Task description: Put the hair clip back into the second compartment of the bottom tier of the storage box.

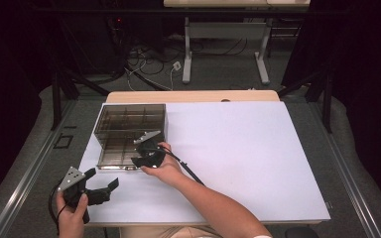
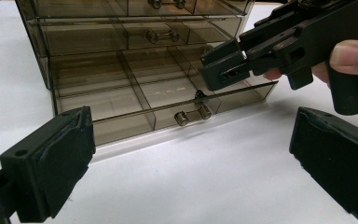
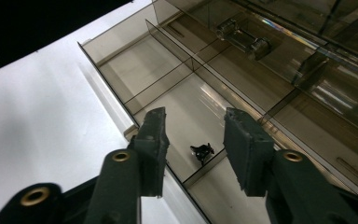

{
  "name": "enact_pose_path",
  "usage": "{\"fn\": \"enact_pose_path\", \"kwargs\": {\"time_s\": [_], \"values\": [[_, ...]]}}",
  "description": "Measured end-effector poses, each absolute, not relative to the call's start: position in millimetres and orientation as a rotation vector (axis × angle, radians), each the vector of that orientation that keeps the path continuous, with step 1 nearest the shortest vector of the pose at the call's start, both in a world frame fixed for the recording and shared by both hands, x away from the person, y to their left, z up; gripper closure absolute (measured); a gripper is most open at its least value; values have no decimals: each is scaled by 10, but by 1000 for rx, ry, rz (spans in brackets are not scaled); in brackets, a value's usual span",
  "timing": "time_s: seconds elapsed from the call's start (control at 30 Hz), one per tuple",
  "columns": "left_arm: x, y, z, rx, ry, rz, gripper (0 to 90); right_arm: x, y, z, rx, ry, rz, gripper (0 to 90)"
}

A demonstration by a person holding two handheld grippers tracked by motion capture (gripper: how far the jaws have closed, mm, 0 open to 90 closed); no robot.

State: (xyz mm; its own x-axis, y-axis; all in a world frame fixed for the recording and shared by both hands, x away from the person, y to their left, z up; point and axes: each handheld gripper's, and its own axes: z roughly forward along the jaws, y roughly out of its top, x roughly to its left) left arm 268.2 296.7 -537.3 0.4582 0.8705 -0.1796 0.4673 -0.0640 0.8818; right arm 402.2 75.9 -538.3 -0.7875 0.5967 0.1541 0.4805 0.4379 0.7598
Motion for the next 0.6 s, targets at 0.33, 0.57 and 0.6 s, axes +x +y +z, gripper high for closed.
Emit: {"fn": "enact_pose_path", "kwargs": {"time_s": [0.33, 0.57, 0.6], "values": [[2685, 2965, -5375, 1700, 1164, 500, 4, 4004, 717, -5374, 970, 2550, 1291, 536], [2687, 2960, -5376, 1702, 1153, 496, 4, 3968, 693, -5370, 945, 2538, 1310, 512], [2687, 2959, -5376, 1701, 1154, 496, 3, 3965, 686, -5371, 938, 2536, 1315, 506]]}}
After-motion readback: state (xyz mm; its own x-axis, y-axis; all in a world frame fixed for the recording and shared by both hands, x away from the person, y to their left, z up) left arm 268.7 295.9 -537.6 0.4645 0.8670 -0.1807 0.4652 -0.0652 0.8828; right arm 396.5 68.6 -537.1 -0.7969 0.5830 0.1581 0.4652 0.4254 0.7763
